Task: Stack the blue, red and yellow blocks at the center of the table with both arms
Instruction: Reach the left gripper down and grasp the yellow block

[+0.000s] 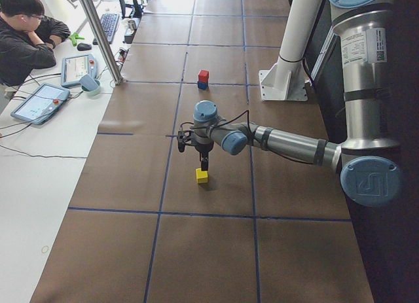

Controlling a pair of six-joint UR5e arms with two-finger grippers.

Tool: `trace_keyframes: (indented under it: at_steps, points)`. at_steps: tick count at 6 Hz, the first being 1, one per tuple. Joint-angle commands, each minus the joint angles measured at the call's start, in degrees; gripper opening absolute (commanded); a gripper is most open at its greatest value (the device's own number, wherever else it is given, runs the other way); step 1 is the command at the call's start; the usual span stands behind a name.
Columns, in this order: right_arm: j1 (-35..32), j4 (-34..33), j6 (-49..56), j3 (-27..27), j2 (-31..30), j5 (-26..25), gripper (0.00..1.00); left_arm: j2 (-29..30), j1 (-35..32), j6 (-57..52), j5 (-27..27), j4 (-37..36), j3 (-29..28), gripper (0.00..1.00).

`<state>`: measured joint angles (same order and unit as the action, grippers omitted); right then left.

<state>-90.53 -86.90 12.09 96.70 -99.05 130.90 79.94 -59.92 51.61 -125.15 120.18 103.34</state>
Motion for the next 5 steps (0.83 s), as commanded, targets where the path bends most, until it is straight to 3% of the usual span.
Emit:
trace_keyframes:
  at_steps: [1, 5]
  points:
    - [0.0, 0.2, 0.0, 0.0, 0.0, 0.1, 1.0, 0.1, 0.4, 2.7, 0.2, 7.2, -5.3, 1.0]
    - [0.0, 0.2, 0.0, 0.0, -0.3, 0.1, 1.0, 2.5, 3.3, 2.5, 0.3, 7.2, -8.7, 1.0]
